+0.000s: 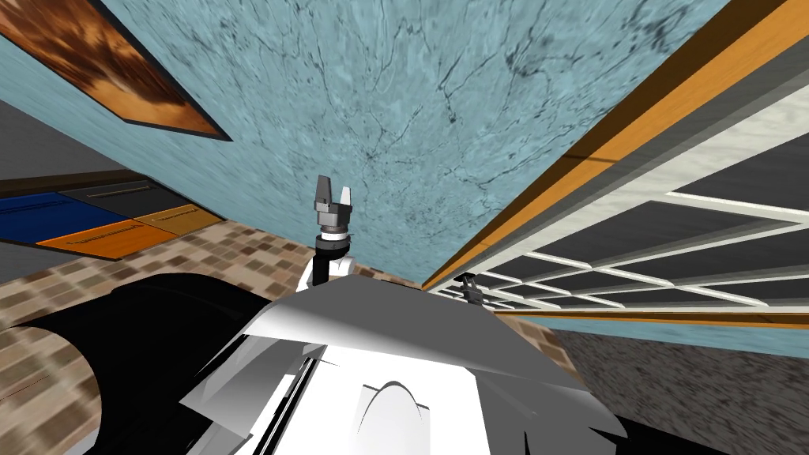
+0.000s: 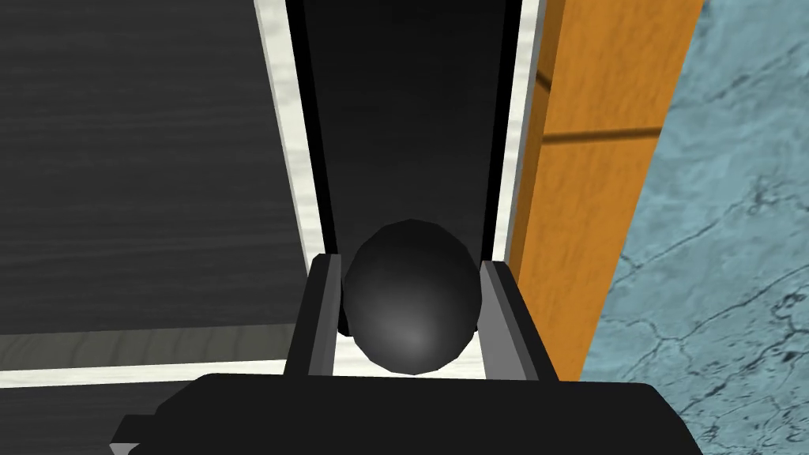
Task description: Pull the door open
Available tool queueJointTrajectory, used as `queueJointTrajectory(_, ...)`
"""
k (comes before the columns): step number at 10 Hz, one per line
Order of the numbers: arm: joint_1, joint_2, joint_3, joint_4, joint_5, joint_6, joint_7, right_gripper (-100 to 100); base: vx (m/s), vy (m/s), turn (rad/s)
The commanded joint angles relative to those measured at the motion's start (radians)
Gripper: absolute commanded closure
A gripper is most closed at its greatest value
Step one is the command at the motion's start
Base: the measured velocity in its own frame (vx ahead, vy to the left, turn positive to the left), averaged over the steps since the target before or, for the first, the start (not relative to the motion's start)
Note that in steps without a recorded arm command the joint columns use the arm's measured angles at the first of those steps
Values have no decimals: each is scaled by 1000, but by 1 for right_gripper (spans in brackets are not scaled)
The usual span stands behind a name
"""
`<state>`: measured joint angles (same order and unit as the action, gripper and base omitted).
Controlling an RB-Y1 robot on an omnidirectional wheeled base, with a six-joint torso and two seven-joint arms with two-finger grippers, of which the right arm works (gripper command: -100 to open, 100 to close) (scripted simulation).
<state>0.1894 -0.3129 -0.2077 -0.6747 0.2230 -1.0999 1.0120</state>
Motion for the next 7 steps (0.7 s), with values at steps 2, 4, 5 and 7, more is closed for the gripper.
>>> queueJointTrajectory(2, -3, 0, 6, 0, -16, 3, -44, 100, -50, -15, 37)
queueJointTrajectory(4, -7, 0, 13, 2, -32, 6, -87, 100, -48, -17, 50)
queueJointTrajectory(5, -10, 0, 17, 2, -40, 8, -110, 100, -59, -26, 67)
queueJointTrajectory(7, -14, 0, 24, 3, -57, 12, -156, 100, -56, -23, 52)
